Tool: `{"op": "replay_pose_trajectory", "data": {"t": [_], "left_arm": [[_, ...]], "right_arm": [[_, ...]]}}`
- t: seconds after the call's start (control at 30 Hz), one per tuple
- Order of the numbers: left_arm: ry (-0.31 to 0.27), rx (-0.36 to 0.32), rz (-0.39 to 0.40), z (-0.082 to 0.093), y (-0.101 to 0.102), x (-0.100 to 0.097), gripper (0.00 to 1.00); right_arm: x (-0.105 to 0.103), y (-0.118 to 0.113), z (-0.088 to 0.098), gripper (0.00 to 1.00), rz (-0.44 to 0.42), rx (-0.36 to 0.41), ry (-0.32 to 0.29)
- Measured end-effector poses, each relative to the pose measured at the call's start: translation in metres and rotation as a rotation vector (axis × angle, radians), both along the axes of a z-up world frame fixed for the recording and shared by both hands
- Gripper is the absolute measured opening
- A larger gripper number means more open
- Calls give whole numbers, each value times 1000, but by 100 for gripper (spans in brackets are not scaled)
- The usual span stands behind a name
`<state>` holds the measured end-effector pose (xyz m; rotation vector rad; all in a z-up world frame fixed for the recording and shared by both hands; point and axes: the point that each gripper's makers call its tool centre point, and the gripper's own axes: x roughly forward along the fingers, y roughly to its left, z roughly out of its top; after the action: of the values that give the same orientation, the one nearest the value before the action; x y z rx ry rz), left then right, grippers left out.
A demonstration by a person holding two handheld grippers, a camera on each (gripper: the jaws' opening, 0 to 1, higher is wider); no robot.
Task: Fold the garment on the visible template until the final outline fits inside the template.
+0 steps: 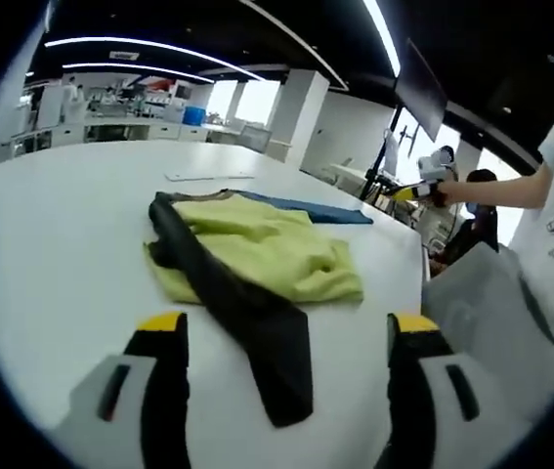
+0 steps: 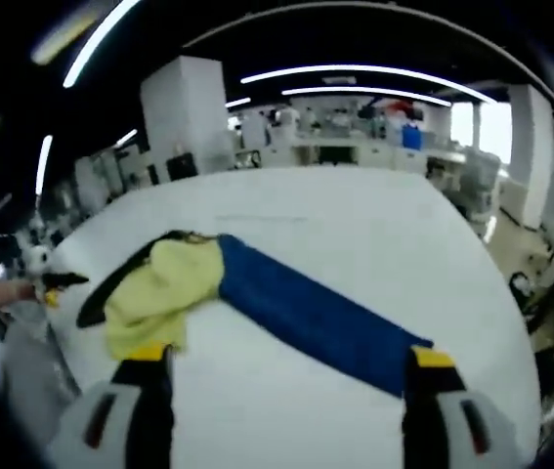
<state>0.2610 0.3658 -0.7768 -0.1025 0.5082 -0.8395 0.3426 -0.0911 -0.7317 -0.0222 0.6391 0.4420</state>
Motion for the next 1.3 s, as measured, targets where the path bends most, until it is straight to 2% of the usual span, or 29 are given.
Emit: {"op": "replay_pose_trajectory", "data": {"t": [0.33, 0.5, 0.7, 0.93, 0.97, 1.0, 1.07, 1.2, 1.3], "left_arm": [[-3, 57, -30, -3, -8, -19, 75], [19, 57, -8, -8, -5, -24, 67], [28, 72, -8, -19, -4, -34, 57], [2, 100, 19, -25, 6, -42, 48], [0, 111, 23, -26, 5, -43, 46], [-12, 165, 16, -30, 9, -44, 45], [-24, 215, 0, -36, 11, -46, 40], [-26, 209, -7, -41, 12, -44, 29], [-34, 231, -19, -45, 11, -46, 22]], "right_arm": [[-38, 29, 19, 99, 46, 31, -46], [-47, 38, 18, 97, 67, 32, -54], [-50, 44, 14, 95, 71, 33, -45], [-50, 48, 14, 94, 82, 38, -39], [-50, 48, 14, 93, 82, 40, -38], [-51, 49, 13, 93, 82, 40, -35], [-51, 48, 12, 93, 81, 42, -31], [-52, 49, 11, 92, 80, 46, -28], [-52, 48, 8, 92, 77, 50, -26]]}}
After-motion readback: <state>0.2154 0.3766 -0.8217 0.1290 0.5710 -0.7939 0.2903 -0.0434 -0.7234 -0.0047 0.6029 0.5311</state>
